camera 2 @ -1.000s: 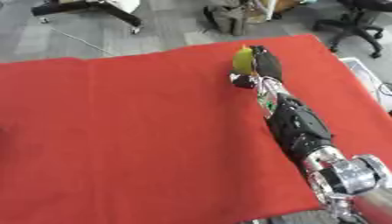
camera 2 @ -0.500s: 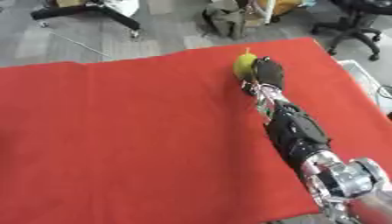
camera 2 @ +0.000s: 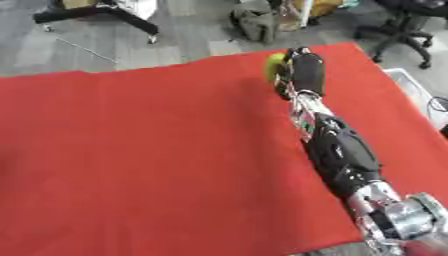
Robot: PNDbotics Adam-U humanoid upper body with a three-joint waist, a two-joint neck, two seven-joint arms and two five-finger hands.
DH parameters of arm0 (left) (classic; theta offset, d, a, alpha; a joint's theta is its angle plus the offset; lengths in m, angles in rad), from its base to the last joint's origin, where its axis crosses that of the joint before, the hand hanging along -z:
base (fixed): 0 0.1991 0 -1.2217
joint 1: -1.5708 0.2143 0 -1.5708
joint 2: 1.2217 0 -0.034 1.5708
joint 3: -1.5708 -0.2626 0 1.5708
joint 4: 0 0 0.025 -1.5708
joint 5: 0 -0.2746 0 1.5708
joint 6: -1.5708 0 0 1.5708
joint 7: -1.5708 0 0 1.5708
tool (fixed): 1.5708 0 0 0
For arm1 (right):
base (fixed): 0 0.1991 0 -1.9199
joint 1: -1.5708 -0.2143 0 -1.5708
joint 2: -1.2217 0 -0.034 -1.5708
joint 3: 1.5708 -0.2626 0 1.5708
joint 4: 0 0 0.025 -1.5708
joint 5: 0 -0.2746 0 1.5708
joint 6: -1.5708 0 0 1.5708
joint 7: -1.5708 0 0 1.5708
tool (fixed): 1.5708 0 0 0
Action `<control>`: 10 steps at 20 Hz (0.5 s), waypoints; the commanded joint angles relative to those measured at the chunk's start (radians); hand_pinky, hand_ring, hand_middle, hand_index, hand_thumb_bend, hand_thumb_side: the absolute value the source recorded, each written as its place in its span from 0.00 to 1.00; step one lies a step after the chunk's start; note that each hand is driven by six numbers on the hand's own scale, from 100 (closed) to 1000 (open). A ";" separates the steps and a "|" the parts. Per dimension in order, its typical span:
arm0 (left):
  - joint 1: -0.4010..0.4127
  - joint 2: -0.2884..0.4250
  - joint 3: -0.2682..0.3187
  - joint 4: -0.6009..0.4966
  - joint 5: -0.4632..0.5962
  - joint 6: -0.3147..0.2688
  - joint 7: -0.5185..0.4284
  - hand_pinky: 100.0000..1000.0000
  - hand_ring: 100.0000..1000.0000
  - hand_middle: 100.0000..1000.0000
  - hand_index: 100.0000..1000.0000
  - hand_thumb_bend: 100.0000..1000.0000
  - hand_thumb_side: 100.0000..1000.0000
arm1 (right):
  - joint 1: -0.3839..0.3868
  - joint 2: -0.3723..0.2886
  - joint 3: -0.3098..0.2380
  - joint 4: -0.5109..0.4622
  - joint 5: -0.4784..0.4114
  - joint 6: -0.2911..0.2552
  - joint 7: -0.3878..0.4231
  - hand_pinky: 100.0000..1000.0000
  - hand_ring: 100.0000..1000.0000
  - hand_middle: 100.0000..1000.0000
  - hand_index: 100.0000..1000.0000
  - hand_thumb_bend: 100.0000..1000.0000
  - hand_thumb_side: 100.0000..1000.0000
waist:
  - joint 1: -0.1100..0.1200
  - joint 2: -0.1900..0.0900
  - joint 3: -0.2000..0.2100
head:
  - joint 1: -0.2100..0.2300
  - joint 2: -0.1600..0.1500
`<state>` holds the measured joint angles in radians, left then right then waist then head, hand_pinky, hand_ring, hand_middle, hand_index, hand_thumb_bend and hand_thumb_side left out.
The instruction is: Pick up the objects with one hand, pass them to the other hand, and then place them into the box on the other side of the table.
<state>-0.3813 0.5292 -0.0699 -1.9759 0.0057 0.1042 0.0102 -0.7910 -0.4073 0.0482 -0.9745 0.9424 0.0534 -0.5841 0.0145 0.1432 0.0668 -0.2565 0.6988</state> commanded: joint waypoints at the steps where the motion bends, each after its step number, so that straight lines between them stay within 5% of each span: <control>1: -0.001 0.026 -0.001 0.016 0.006 0.016 0.008 0.70 0.60 0.59 0.79 0.70 0.63 | 0.012 0.000 0.075 -0.254 -0.036 -0.060 0.055 0.67 0.47 0.35 0.33 0.00 0.00 | -0.003 -0.025 -0.008 | 0.028 0.019; 6: -0.003 0.038 -0.026 0.089 0.007 0.031 -0.004 0.70 0.60 0.59 0.78 0.70 0.63 | 0.085 0.082 0.221 -0.595 -0.119 -0.153 0.189 0.68 0.47 0.36 0.34 0.00 0.00 | -0.005 -0.038 -0.029 | 0.166 0.063; 10: -0.019 0.050 -0.065 0.126 -0.028 0.037 -0.054 0.70 0.61 0.60 0.79 0.71 0.61 | 0.155 0.187 0.315 -0.764 -0.158 -0.219 0.309 0.68 0.47 0.35 0.33 0.00 0.00 | -0.005 -0.043 -0.039 | 0.242 0.071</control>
<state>-0.3840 0.5469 -0.1296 -1.8502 -0.0094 0.1406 -0.0286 -0.6237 -0.2400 0.3422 -1.6672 0.8009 -0.1463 -0.3090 0.0082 0.1228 0.0270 -0.0377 0.7637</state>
